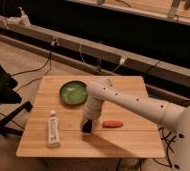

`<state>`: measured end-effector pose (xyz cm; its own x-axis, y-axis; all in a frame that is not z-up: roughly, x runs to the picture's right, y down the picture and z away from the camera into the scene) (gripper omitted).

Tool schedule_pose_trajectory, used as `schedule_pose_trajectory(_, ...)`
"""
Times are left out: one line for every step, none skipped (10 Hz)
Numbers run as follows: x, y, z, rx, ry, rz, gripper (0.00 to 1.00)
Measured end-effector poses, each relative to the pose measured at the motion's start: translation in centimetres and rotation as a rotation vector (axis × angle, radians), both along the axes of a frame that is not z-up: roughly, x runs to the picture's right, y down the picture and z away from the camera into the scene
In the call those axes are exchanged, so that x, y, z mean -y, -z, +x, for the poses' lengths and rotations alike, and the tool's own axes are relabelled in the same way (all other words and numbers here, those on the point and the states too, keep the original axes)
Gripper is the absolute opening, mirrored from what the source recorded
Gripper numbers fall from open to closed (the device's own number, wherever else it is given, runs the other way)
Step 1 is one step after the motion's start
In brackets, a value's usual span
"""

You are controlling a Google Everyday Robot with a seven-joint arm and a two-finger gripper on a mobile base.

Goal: Place the eraser on the white sponge

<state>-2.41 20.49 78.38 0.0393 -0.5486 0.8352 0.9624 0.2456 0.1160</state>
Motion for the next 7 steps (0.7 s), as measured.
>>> schedule_pose_trajectory(-0.18,-0.31,0.16,-0.004,-0.003,-0.006,0.80)
schedule_pose_trajectory(-0.26,-0.52,0.36,-0.009,-0.008,-0.010,0.80)
schedule_pose_trajectory(-0.37,-0.60,0.44,-0.012,-0.010,-0.013,0.80)
schedule_pose_trajectory(-0.39,-0.53,0.50,-0.014,-0.016,-0.011,0.80)
schedule_pose_trajectory(-0.13,-0.12,0.49,-0.015,-0.026,0.002,0.80)
schedule_pose_trajectory(0.01,0.20,0.46,-0.015,-0.031,0.011,0.79)
schedule_pose_trajectory(0.21,0.17,0.42,-0.015,-0.033,0.013,0.74)
